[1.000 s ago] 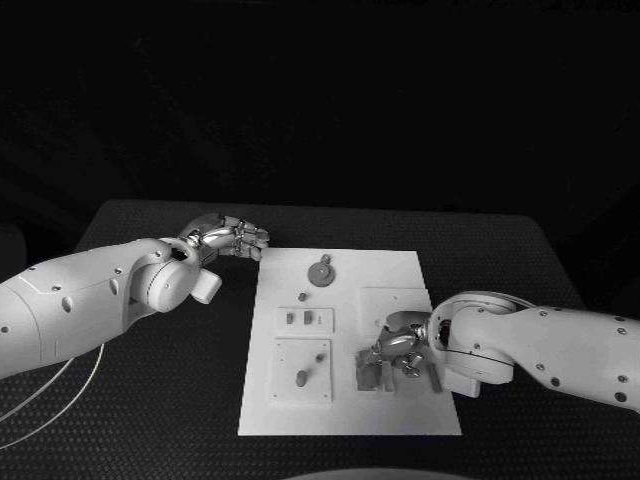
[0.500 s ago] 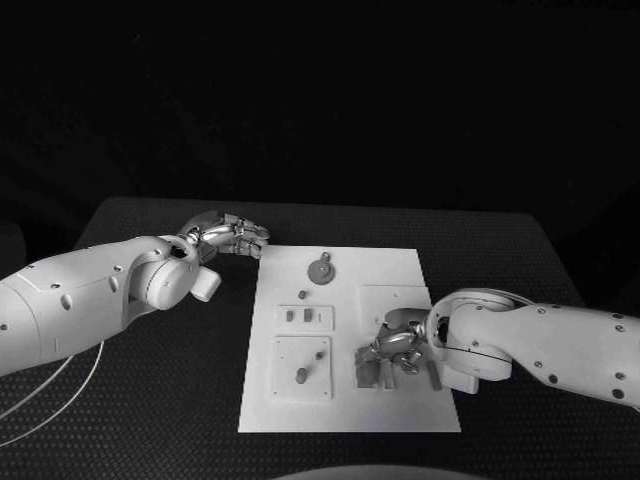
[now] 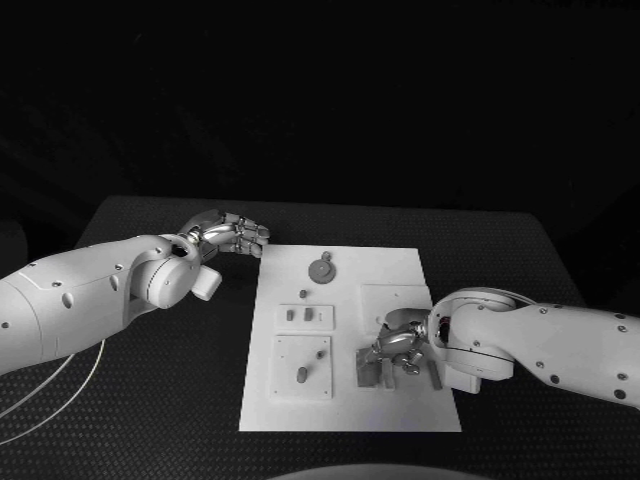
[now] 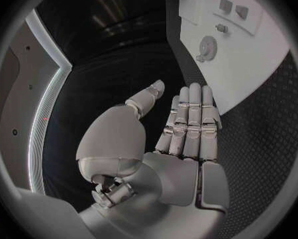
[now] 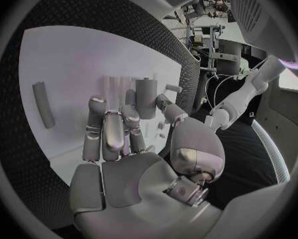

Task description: Assemble the parts on the task board

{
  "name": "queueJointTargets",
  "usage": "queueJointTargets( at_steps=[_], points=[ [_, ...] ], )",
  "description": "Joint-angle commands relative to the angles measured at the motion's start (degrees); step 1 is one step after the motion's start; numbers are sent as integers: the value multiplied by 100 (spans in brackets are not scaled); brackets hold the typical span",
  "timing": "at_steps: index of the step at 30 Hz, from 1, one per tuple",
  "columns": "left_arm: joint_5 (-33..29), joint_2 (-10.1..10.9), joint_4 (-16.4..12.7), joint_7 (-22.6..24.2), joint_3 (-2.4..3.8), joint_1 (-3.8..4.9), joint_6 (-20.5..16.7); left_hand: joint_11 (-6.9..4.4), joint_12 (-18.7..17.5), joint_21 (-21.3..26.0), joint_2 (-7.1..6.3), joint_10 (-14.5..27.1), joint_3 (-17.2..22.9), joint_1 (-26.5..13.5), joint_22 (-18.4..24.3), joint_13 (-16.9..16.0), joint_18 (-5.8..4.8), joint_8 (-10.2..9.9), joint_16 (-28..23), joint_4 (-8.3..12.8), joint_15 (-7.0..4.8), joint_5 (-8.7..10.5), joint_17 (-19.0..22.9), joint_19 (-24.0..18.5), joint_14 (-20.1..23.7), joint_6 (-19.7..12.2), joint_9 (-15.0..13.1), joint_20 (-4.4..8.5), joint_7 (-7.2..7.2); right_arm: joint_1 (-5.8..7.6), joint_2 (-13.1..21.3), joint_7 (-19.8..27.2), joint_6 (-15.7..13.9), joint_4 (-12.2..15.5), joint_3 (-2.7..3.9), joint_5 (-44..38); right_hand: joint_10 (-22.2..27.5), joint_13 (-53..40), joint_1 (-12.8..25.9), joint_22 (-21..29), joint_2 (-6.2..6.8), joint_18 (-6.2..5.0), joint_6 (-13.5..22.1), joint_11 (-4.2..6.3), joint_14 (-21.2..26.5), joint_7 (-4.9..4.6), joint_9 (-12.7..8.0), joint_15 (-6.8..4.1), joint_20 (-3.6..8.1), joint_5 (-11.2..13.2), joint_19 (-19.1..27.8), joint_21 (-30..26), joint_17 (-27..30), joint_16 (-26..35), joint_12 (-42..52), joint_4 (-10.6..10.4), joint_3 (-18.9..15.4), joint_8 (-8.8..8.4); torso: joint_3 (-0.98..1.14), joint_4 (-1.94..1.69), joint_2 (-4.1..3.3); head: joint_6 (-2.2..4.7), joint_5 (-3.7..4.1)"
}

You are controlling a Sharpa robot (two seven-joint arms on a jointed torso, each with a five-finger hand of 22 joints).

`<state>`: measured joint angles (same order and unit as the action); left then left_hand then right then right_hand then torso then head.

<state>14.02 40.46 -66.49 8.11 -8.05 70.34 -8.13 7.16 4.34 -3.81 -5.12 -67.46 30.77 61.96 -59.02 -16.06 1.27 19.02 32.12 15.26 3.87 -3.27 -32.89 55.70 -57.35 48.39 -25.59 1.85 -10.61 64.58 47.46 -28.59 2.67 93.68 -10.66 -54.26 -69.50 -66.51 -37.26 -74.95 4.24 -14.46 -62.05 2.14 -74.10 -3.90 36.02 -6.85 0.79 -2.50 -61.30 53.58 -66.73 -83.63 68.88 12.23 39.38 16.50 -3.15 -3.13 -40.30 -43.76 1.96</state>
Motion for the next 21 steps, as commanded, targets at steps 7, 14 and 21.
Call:
queueJointTargets(
  at_steps=[7, 14, 21],
  points=[
    [4, -6, -17, 37, 4, 8, 74, -18, -20, -17, -15, 35, -15, -25, 7, -10, -56, 30, -31, -7, -5, -8, -10, -2, -30, -33, 7, 2, 8, -61, -25, -29, 277, 20, -46, -47, 40, 7, 9, -86, 53, -54, 18, -7, 120, -30, 1, -80, -15, -38, -1, -17, 23, -32, -34, -38, -9, -4, 1, -4, -1, -13, 5],
    [4, -1, -19, 36, 4, 8, 69, -19, -20, -17, -15, 35, -15, -25, 7, -11, -56, 31, -34, -7, -5, -8, -13, -2, -31, -32, 7, 2, 8, -66, -43, -28, 253, 10, -48, -103, 100, 53, 21, -88, 120, -54, 36, -16, 170, -39, -6, -73, -23, -38, 18, -24, 79, -27, -85, -51, -8, -19, 0, -4, 0, -9, 4],
    [4, -1, -16, 33, 4, 8, 70, -19, -20, -17, -16, 35, -15, -25, 7, -12, -56, 31, -36, -7, -5, -8, -16, -2, -31, -33, 7, 2, 8, -73, -65, -31, 369, -1, -59, -156, 195, 130, 52, -82, 465, -54, 64, -30, 262, -54, -18, -63, -32, -40, 32, -40, 202, -32, -169, -269, 84, -48, -1, -3, 1, -24, 0]
  ],
)
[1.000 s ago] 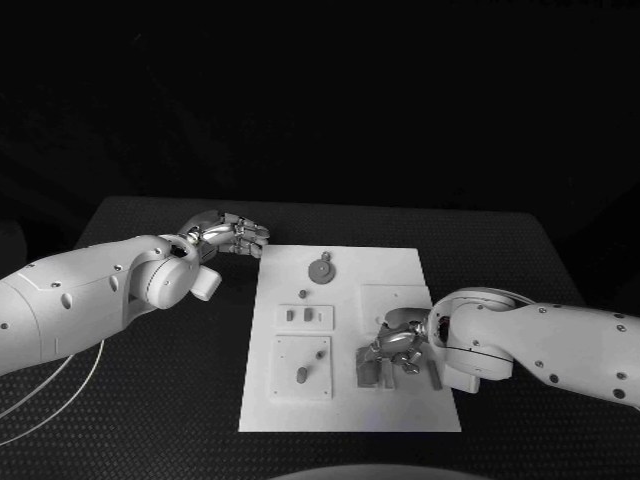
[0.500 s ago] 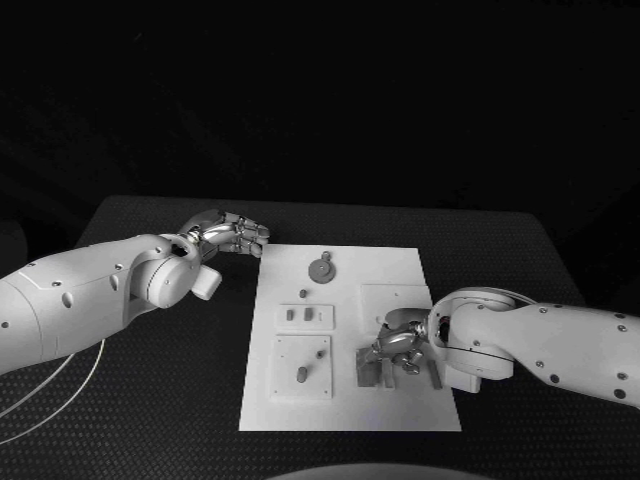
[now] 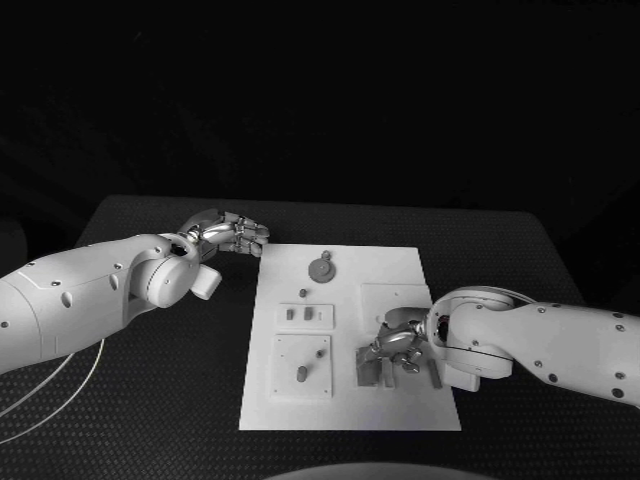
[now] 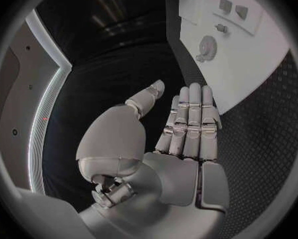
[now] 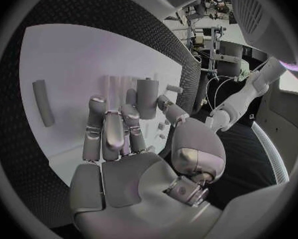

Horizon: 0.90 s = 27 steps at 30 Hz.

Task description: Assemble the parts on the task board

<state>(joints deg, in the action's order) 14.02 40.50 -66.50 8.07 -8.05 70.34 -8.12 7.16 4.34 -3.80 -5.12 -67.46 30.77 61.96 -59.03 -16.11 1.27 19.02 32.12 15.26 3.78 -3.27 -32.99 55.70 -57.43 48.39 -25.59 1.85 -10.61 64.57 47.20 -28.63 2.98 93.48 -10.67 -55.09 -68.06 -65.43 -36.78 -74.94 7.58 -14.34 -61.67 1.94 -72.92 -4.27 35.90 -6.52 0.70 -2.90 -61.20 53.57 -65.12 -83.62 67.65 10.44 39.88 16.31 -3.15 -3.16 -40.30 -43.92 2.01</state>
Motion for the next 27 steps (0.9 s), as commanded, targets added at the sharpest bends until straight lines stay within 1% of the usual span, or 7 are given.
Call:
queueJointTargets(
  at_steps=[1, 3, 6, 9, 18, 23, 27],
  points=[
    [4, -5, -14, 37, 4, 8, 71, -19, -20, -17, -16, 35, -15, -24, 8, -7, -55, 31, -36, -7, 3, -8, -6, -2, -23, -33, 7, 2, 8, -73, -38, -27, 339, 17, -58, -79, 60, 28, -10, -83, 192, -66, 28, -12, 156, -18, -6, -94, -23, 0, 21, -40, 57, -35, -52, -135, 63, -31, -1, 0, 0, -14, -8],
    [4, -3, -15, 36, 4, 8, 65, -19, -20, -17, -17, 35, -15, -24, 8, -7, -55, 31, -37, -7, 3, -8, -7, -2, -23, -33, 7, 2, 8, -73, -37, -27, 349, 14, -60, -85, 82, 46, -49, -84, 306, -66, 36, -15, 175, -21, -5, -92, -23, 0, 18, -39, 87, -44, -70, -222, 115, -35, 0, 0, 0, -13, -8],
    [4, 0, -15, 35, 4, 8, 62, -19, -20, -17, -18, 35, -15, -23, 8, -8, -55, 31, -38, -6, 3, -8, -8, -2, -23, -33, 8, 2, 8, -74, -36, -28, 347, 14, -61, -133, 107, 67, -89, -84, 426, -66, 47, -19, 208, -26, 0, -90, -26, 0, 19, -39, 136, -51, -90, -332, 162, -39, 1, 1, 0, -13, -8],
    [4, -2, -16, 35, 4, 8, 66, -19, -20, -17, -18, 35, -15, -23, 8, -8, -55, 31, -39, -6, 3, -8, -9, -3, -23, -33, 8, 2, 8, -74, -36, -30, 351, 8, -63, -167, 119, 74, -111, -85, 464, -66, 55, -22, 221, -28, 3, -88, -28, 0, 22, -39, 157, -55, -97, -382, 178, -41, 0, 1, 0, -11, -9],
    [4, -6, -12, 34, 4, 8, 64, -19, -20, -17, -20, 36, -14, -22, 9, -9, -55, 32, -42, -6, 3, -8, -13, -3, -24, -34, 8, 2, 8, -74, -38, -32, 370, -1, -67, -307, 130, 80, -147, -87, 495, -66, 64, -24, 235, -31, 7, -87, -29, 0, 24, -37, 178, -62, -102, -411, 185, -43, 1, 4, -1, -17, -7],
    [4, -8, -12, 32, 4, 8, 66, -18, -20, -17, -21, 36, -15, -22, 9, -9, -56, 32, -44, -6, 3, -8, -15, -3, -24, -34, 8, 2, 8, -74, -37, -34, 400, -6, -67, -308, 140, 80, -164, -87, 560, -66, 75, -28, 256, -35, 12, -84, -32, 0, 30, -38, 207, -66, -104, -467, 188, -45, 4, 1, -1, -27, -8],
    [4, -4, -13, 29, 4, 8, 64, -18, -20, -17, -21, 36, -15, -23, 9, -9, -56, 32, -46, -6, 4, -8, -17, -4, -24, -34, 9, 1, 8, -74, -33, -33, 409, -14, -68, -314, 154, 80, -164, -86, 645, -66, 87, -32, 280, -39, 18, -81, -38, 0, 38, -41, 238, -73, -105, -559, 195, -49, 3, 0, -2, -27, -7]
  ],
)
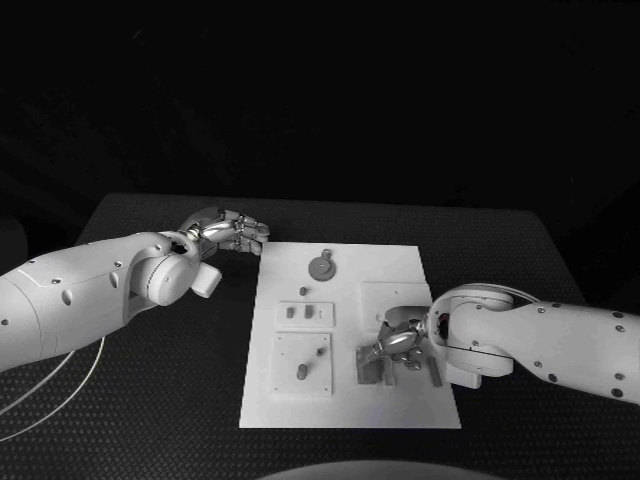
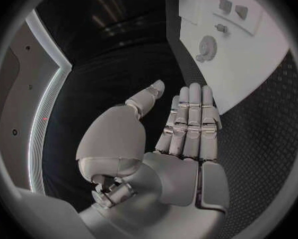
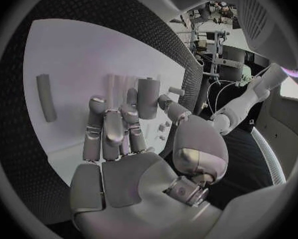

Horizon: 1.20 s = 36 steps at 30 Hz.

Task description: Assemble the parts on the task board

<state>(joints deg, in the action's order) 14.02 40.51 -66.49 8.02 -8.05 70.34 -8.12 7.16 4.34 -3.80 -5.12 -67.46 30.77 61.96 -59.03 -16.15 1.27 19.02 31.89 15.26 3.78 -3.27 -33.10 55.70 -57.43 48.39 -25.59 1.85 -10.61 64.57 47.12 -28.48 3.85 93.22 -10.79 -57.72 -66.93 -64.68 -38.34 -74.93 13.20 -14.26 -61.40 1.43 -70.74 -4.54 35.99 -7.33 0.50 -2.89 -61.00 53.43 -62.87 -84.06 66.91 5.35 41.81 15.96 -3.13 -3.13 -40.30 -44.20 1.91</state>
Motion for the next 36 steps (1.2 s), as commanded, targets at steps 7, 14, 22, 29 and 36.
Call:
queueJointTargets(
  at_steps=[7, 14, 22, 29, 36],
  points=[
    [4, -6, -17, 30, 4, 9, 71, -18, -21, -17, -22, 36, -16, -24, 10, -6, -56, 32, -27, -7, 4, -8, -9, -4, -24, -35, 9, 1, 8, -74, -25, -47, 327, 0, -55, -51, 60, 3, 37, -87, 192, -74, 77, 14, 99, -17, 19, 5, -25, -1, 31, -29, 58, -42, -31, -211, 0, -18, -3, -4, -2, 1, -2],
    [4, -4, -18, 29, 4, 9, 69, -18, -21, -16, -23, 37, -16, -26, 10, -7, -57, 32, -29, -8, 4, -8, -12, -5, -24, -35, 9, 1, 7, -74, -31, -42, 300, -3, -55, -30, 64, 2, 59, -89, 206, -74, 80, 13, 102, -17, 23, 5, -26, -1, 35, -28, 62, -50, -29, -253, -8, -17, -5, -2, -1, -4, -6],
    [4, 2, -19, 25, 4, 9, 66, -18, -21, -17, -22, 37, -17, -28, 11, -8, -57, 32, -33, -11, 5, -8, -16, -5, -25, -35, 9, 1, 7, -74, -27, -29, 217, 0, -55, -16, 68, 1, 97, -89, 240, -74, 84, 14, 116, -17, 28, 5, -26, -1, 41, -28, 84, -59, -26, -317, -20, -17, -4, -4, 0, 8, -7],
    [4, 4, -16, 29, 4, 9, 61, -18, -21, -17, -23, 37, -16, -27, 11, -8, -57, 33, -35, -12, 5, -8, -19, -5, -26, -36, 10, 1, 7, -74, 29, 82, 7, 49, -54, -44, 69, 0, 82, -90, 247, -74, 85, 15, 112, -16, 31, 4, -22, -1, 41, -26, 80, -65, -24, -319, -16, -16, -3, -4, 2, 20, -4],
    [4, 0, -16, 34, 4, 9, 50, -18, -21, -17, -22, 37, -16, -27, 11, -9, -56, 33, -37, -13, 4, -8, -22, -5, -26, -36, 10, 1, 7, 37, 384, 544, -353, 295, -47, -37, 60, -4, -66, -94, 196, -74, 60, 24, 88, -6, 70, -4, -6, -1, 25, -7, 82, -91, -6, -238, -5, 17, 1, 0, 5, 57, -2]
  ],
)
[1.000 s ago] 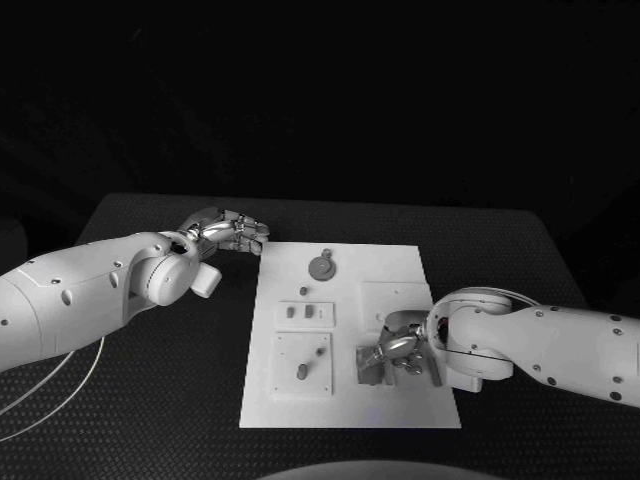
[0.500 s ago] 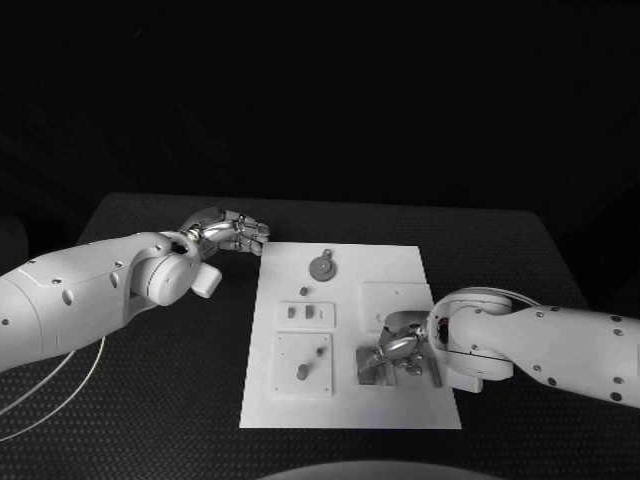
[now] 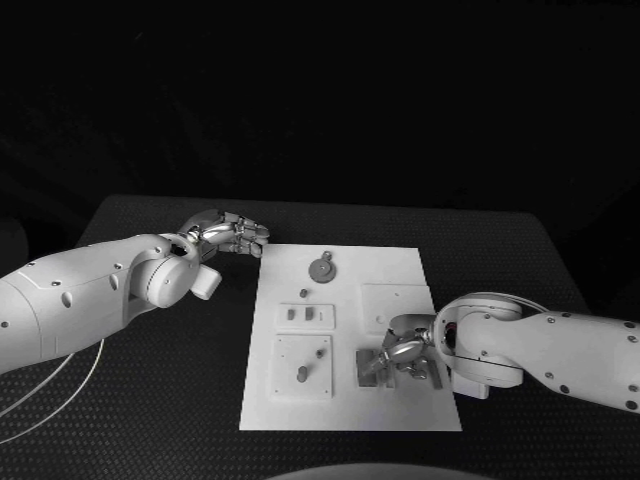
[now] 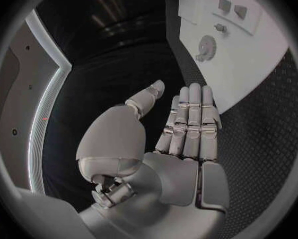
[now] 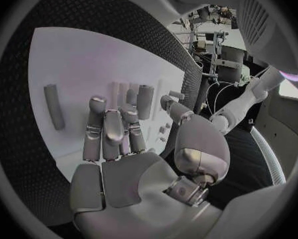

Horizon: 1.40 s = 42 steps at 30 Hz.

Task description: Assemble the parts on the task board

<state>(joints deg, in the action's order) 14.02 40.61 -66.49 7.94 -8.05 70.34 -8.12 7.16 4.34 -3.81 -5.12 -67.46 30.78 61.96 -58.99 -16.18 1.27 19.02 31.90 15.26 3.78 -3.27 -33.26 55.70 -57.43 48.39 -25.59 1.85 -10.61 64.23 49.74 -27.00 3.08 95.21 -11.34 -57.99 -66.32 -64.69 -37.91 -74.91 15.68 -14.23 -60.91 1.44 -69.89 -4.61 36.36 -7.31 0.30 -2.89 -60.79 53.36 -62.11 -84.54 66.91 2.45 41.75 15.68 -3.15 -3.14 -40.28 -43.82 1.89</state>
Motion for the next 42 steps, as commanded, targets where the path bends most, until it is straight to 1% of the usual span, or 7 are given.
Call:
queueJointTargets(
  at_steps=[1, 6, 11, 15, 19, 24, 42],
  points=[
    [4, -2, -16, 42, 4, 9, 43, -18, -21, -17, -22, 37, -16, -27, 7, -6, -56, 33, -38, -13, 4, -8, -7, -5, -27, -35, 10, 1, 7, 141, 228, 476, -371, 149, 11, -49, -2, -7, -157, -95, -69, -77, -1, 30, -22, 8, 72, -12, 17, -1, -5, 7, -12, -57, 1, 94, -17, 74, 8, 0, 1, 32, 3],
    [4, -5, -9, 42, 4, 9, 35, -18, -20, -17, -23, 37, -16, -27, 7, -6, -56, 34, -39, -13, 4, -8, -8, -5, -27, -35, 10, 1, 8, 305, 516, 781, -310, 187, 26, -156, -31, -26, -245, -92, -102, -77, 9, 40, -61, 17, 136, -21, 24, -1, -22, 16, -30, -81, 30, 160, -35, 107, 14, 26, -3, 60, 19],
    [4, -16, -13, 42, 4, 9, 37, -18, -20, -17, -25, 37, -16, -26, 8, -6, -56, 34, -40, -12, 4, -8, -10, -5, -28, -35, 10, 1, 8, 396, 803, 812, 99, 40, 29, -416, -91, -47, -596, -100, -575, -77, 17, 42, -39, 26, 260, -14, 10, 0, 22, 20, 36, -101, 72, 670, -182, 158, 14, 15, 0, 80, 83],
    [4, -11, -15, 53, 4, 7, 57, -18, -20, -17, -25, 36, -16, -26, 8, -7, -56, 34, -41, -12, 4, -8, -12, -5, -28, -35, 10, 1, 8, 394, 969, 824, 670, -14, 27, -685, -89, 36, -740, -93, -806, -77, -30, 58, -12, 41, 285, -8, -4, 1, 34, 15, 116, -100, 6, 936, -235, 166, 12, 27, 0, 94, 173],
    [4, 28, -20, 66, 4, 7, 42, -20, -18, -18, -16, 33, -14, -28, 8, -8, -56, 39, -44, -18, 4, -8, -15, -5, -29, -27, 9, 1, 10, 387, 1086, 645, 918, 1, 22, -787, -134, 81, -737, -78, -816, -77, -68, 66, -2, 49, 258, -3, -15, 1, 39, -8, 182, -77, -39, 994, -265, 150, 27, 29, -3, 101, 225],
    [4, 20, -7, 66, 4, 7, 42, -22, -17, -17, -16, 30, -13, -27, 8, -10, -56, 42, -48, -18, 4, -8, -20, -6, -30, -22, 8, 1, 13, 323, 1134, 541, 924, -11, 16, -1128, -178, 100, -664, -70, -854, -77, -114, 74, -44, 58, 233, 5, -26, 0, 28, -19, 165, -83, -53, 944, -288, 141, 6, 50, -1, 98, 246],
    [4, 12, -7, 68, 4, 7, 66, -20, -19, -17, -21, 34, -18, -33, 9, -11, -57, 40, -55, -20, 5, -7, -27, -7, -30, -27, 10, 0, 11, -39, 1012, 113, 761, 23, -6, -1723, -355, 29, -534, -64, -588, -77, -232, 108, -145, 90, 146, 29, -5, 0, -33, -31, 139, -128, 14, 653, -215, 100, 4, 51, -3, 45, 271]
  ],
)
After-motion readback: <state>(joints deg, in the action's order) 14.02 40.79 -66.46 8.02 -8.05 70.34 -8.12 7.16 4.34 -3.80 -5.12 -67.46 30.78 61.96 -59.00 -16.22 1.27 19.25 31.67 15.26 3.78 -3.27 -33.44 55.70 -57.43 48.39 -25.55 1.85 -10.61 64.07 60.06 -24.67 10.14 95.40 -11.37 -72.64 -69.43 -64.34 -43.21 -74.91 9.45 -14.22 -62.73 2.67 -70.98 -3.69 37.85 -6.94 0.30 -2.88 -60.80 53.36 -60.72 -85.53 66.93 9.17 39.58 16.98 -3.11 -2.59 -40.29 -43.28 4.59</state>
